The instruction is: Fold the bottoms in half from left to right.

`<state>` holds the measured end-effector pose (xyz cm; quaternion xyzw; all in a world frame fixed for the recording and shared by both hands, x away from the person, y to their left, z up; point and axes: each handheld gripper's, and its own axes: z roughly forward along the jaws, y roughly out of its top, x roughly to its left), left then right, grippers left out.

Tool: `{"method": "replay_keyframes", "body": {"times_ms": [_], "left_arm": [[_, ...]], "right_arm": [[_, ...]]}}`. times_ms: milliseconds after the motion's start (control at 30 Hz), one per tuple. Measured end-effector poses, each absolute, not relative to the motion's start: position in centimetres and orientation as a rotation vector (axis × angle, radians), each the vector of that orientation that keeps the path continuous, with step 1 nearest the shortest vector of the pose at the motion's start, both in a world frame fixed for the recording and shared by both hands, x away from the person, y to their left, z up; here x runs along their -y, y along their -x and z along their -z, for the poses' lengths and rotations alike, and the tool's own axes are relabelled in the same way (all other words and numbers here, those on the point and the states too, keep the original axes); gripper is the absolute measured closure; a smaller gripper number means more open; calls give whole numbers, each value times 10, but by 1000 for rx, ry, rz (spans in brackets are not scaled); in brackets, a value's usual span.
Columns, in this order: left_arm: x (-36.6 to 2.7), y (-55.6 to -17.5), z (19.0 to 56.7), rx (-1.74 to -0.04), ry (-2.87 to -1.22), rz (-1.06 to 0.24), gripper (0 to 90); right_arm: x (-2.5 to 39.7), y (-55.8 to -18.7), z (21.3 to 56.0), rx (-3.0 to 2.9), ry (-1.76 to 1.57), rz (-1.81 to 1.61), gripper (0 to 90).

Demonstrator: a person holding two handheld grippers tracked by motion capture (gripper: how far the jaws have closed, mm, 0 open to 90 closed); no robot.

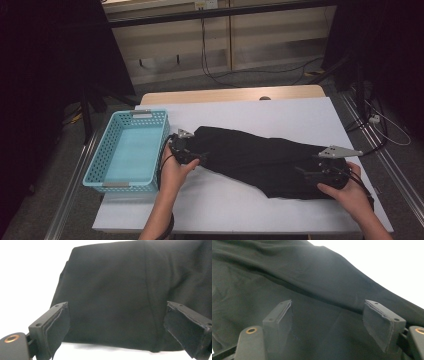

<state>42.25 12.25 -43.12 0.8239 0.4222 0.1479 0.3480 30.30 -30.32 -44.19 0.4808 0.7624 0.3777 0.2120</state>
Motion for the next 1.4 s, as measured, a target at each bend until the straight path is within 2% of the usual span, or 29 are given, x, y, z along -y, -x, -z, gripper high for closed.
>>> {"method": "replay_keyframes", "body": {"times_ms": [733,833,1033,1133,1233,1333,1400], "left_arm": [[-130,-442,454,-1182,-2149,-449,105],[-130,-442,460,-1193,-2115,-434,64],[-129,-440,461,-1206,-2103,-434,74],[-127,-439,455,-1209,-2130,-409,172],[-123,-436,450,-1208,-2138,-342,448],[-122,-437,449,-1229,-2132,-347,494],[-124,-438,447,-1251,-2136,-338,584]], "right_arm": [[298,-303,440,-2134,-1320,-1087,231],[296,-302,439,-2139,-1309,-1092,231],[296,-301,437,-2131,-1311,-1099,231],[297,-301,437,-2127,-1311,-1102,231],[297,-301,438,-2136,-1316,-1095,231],[296,-302,439,-2142,-1315,-1090,231],[297,-302,438,-2136,-1314,-1095,231]]}}
